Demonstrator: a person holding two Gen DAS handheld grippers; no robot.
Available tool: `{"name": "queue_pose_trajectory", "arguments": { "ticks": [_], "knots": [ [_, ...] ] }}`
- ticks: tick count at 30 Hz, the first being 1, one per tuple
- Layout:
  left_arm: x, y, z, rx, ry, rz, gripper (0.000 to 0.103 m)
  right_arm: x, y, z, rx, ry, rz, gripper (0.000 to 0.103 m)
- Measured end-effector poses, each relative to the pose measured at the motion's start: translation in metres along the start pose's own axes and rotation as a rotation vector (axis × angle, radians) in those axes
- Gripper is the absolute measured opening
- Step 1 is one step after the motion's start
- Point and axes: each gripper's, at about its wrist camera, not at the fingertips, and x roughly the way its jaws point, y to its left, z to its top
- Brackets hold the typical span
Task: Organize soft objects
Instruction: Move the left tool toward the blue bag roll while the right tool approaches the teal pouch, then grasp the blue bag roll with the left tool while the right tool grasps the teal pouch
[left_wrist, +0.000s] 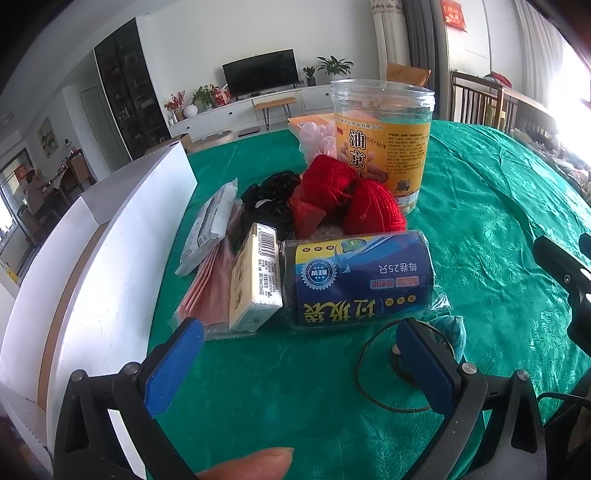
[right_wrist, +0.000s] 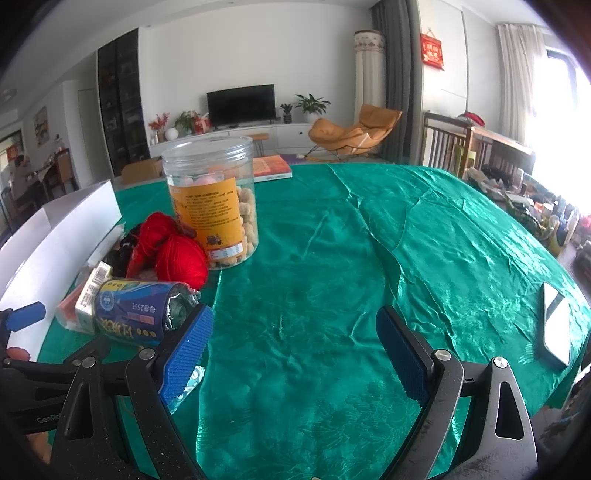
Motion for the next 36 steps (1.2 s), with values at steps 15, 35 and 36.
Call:
{"name": "queue_pose_trajectory", "arguments": {
  "ticks": [15,35,36],
  "knots": [
    [0.001,0.036,0.002,-0.048,-0.009,-0.003,0.103,0.004,0.009,-0.002,-0.009,0.011,0.036,0.092],
    [0.009,0.039,-0.013,-0.010,0.049,-0.060,0.103,0.095,-0.021,-0.016,0.208,0.300,0.021,0.091],
    [0.012,0.033,-0.016,0.004,0.065,-0.077,0.103,0.091,-0.027,-0.016,0.251,0.285,0.053,0.091]
  ]
}}
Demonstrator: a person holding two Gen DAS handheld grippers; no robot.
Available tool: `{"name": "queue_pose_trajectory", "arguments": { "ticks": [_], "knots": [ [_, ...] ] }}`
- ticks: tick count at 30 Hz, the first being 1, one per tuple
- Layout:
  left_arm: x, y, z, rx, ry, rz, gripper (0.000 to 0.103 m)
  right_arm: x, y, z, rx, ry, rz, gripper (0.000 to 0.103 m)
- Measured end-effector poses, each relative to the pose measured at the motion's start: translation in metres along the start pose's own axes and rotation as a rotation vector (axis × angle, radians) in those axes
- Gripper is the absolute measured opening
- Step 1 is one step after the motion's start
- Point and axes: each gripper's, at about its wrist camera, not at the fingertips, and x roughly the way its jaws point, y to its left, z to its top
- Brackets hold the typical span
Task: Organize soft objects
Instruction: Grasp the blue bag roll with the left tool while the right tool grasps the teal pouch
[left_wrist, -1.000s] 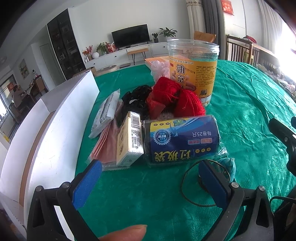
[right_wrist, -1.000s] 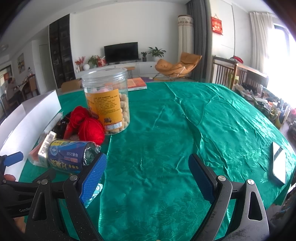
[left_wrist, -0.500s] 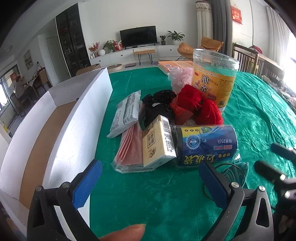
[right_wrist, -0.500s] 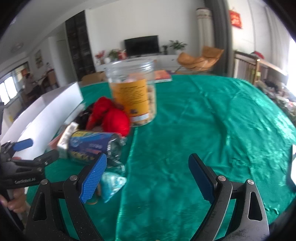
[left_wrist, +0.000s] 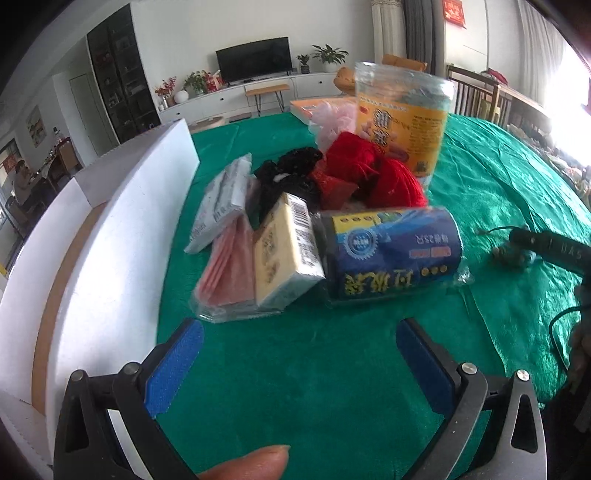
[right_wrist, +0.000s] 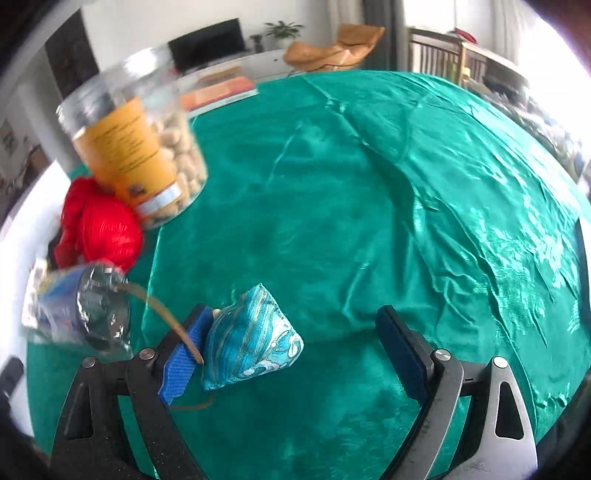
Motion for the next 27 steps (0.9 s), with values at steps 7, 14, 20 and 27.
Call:
{"name": "queue_pose_trajectory", "arguments": {
  "ticks": [7,14,20,27],
  "knots": [
    [0.020,-0.035,-0.001,0.075,0.051,-0.053,0.103,-0.024,-0.011,-0.003,0.043,-0.048,0.091,0.092],
    [0.035,-0.043,0.038,0.056,0.008,-0.004,0.103,-0.022,-0.034,0.001,0.171,-0.045,0.131,0.092],
    [0.036,-0.042,0.079,0.144,-0.105,0.021,0.103,-0.022,-0.036,0.002,0.183,-0.052,0.140,0.092],
    [0.059,-0.082,0.088,0.469,0.061,-0.284,0.103,-0.022,-0.041,0.000,0.196,-0.060,0.142,0.092]
  ]
}}
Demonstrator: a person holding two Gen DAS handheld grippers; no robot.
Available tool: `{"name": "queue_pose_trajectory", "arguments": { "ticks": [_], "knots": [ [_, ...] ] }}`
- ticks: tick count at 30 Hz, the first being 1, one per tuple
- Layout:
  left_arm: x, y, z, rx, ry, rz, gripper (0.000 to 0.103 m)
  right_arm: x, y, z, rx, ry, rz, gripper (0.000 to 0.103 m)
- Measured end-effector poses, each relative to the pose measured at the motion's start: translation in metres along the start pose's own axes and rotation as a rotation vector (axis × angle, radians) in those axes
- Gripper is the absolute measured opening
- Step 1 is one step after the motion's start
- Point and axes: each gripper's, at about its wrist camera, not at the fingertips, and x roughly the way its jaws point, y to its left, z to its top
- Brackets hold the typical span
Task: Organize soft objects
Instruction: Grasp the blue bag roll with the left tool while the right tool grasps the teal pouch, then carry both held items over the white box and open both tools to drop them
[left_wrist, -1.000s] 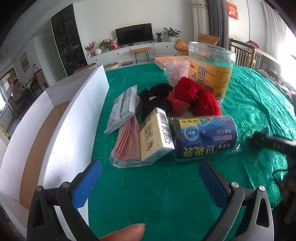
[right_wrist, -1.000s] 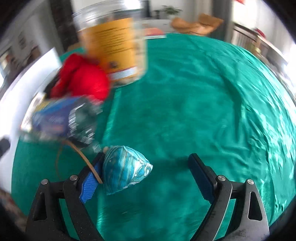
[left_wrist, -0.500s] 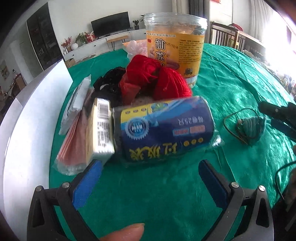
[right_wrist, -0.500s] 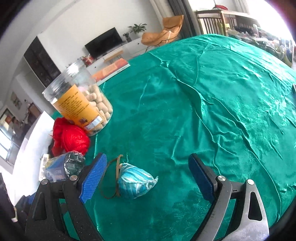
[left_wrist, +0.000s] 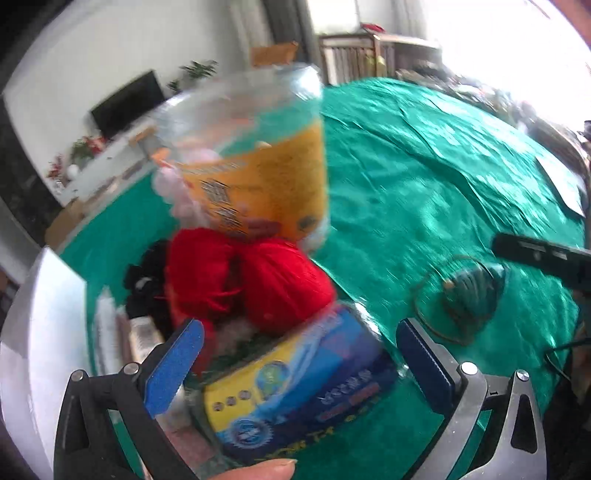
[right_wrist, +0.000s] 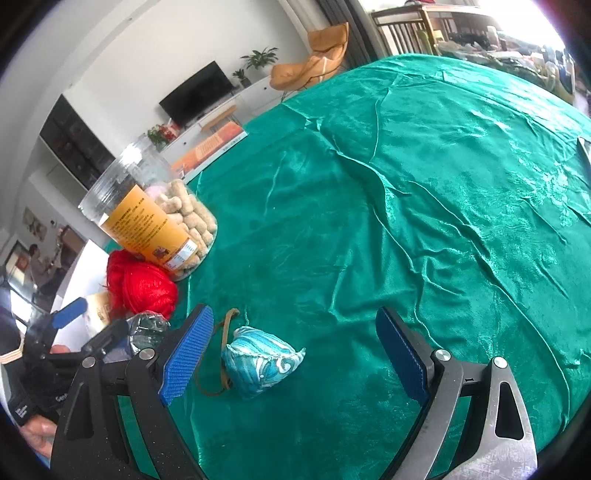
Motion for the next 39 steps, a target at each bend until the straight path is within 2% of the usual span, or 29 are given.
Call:
{"name": "queue_pose_trajectory", "arguments": {
  "ticks": [1,2,5,8,10,12,14,16,19,21,22,23,24,25,29,31,32,33,35,37,39],
  "knots": [
    [0.010,-0.005,-0.002,0.042,0.070,-0.059,0.103,0.000,-0.001,0.000,0.004,0.000,0.001,0.092],
    [0.016,-0.010,-0.007,0.086,0.100,-0.051,0.103,-0.001,-0.002,0.000,0.008,0.000,0.001,0.092],
    [0.009,-0.025,-0.025,0.208,0.104,-0.016,0.103,-0.003,-0.004,0.001,0.019,-0.009,0.010,0.092],
    [-0.008,-0.030,-0.046,0.252,0.135,-0.101,0.103,-0.004,-0.007,0.002,0.033,-0.013,0.021,0.092],
    [-0.013,-0.033,-0.053,0.268,0.144,-0.127,0.103,-0.001,-0.008,0.002,0.042,0.001,0.029,0.092],
    [-0.010,-0.028,-0.051,0.228,0.149,-0.094,0.103,0.003,-0.010,0.001,0.053,0.039,0.046,0.092],
    [-0.002,-0.025,-0.042,0.135,0.137,-0.052,0.103,0.011,-0.006,-0.001,0.034,0.119,0.050,0.092],
    [0.007,-0.021,-0.034,0.052,0.149,-0.012,0.103,0.014,0.009,-0.004,-0.065,0.160,0.015,0.092],
    [0.023,-0.021,-0.033,0.008,0.257,0.047,0.103,0.025,0.033,-0.013,-0.225,0.254,-0.012,0.093],
    [0.022,-0.019,-0.035,-0.036,0.252,0.054,0.103,0.028,0.046,-0.017,-0.325,0.274,-0.043,0.088],
    [0.022,-0.016,-0.037,-0.064,0.255,0.039,0.103,0.030,0.049,-0.018,-0.354,0.281,-0.057,0.086],
    [0.025,-0.010,-0.039,-0.110,0.262,0.005,0.103,0.032,0.052,-0.017,-0.384,0.283,-0.094,0.053],
    [0.026,0.002,-0.046,-0.158,0.275,-0.045,0.103,0.033,0.052,-0.016,-0.395,0.287,-0.112,0.046],
    [0.026,0.010,-0.049,-0.204,0.267,-0.076,0.103,0.034,0.049,-0.013,-0.383,0.303,-0.101,0.046],
    [0.029,0.005,-0.043,-0.169,0.294,-0.083,0.100,0.040,0.045,0.008,-0.367,0.292,-0.124,0.046],
    [0.021,0.003,-0.040,-0.187,0.235,-0.102,0.071,0.049,0.040,0.028,-0.361,0.289,-0.142,0.046],
    [0.017,0.003,-0.039,-0.199,0.208,-0.122,0.063,0.057,0.038,0.038,-0.362,0.297,-0.152,0.046],
    [0.012,0.005,-0.040,-0.224,0.194,-0.128,0.061,0.066,0.035,0.048,-0.362,0.308,-0.169,0.046],
    [0.002,0.015,-0.046,-0.308,0.160,-0.189,0.060,0.085,0.031,0.066,-0.340,0.324,-0.175,0.046],
    [-0.020,0.021,-0.054,-0.372,0.121,-0.224,0.059,0.094,0.026,0.089,-0.295,0.319,-0.143,0.046],
    [-0.042,0.030,-0.059,-0.413,0.070,-0.229,0.059,0.095,0.028,0.114,-0.267,0.279,-0.116,0.046]
  ]
}}
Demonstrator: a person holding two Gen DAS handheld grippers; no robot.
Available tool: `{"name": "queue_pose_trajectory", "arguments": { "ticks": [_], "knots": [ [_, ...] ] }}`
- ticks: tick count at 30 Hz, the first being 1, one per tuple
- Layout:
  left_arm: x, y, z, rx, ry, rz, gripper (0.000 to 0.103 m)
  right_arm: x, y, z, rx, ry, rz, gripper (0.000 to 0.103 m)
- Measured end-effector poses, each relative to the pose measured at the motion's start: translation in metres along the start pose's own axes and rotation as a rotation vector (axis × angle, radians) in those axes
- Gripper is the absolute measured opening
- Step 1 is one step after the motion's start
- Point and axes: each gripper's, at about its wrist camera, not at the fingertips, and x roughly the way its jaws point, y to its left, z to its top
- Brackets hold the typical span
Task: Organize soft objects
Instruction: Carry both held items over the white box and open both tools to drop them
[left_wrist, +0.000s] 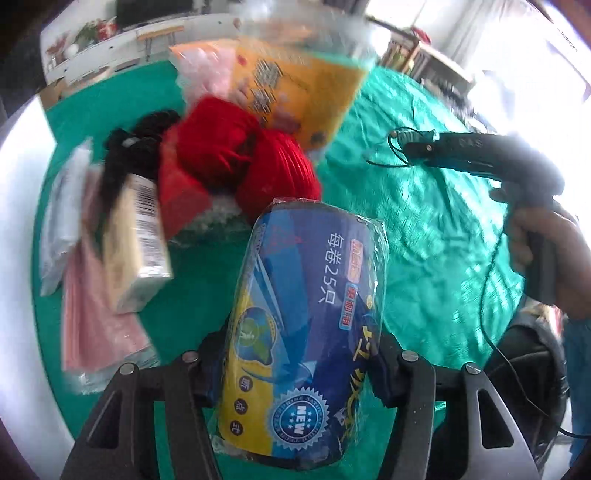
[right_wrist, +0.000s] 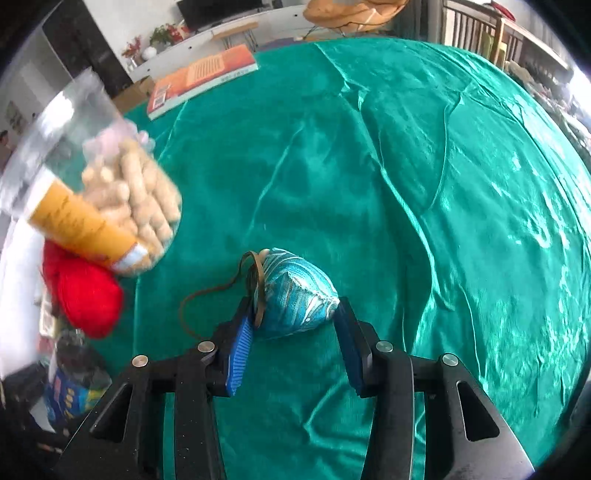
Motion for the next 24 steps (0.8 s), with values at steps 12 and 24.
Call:
{"name": "queue_pose_trajectory", "arguments": {
  "ticks": [12,24],
  "knots": [
    [-0.170,0.094,0.020,-0.154,-0.323,0.129,0.059,-0.108,0.093,0.083,-0.149,-0.263,0.115,0.046],
    [-0.233,0.210,-0.098,-0.463,-0.305,0.466,0.073,-0.129,0.361,-0.042,-0.568,0.015,0.580,0.056]
  ]
}}
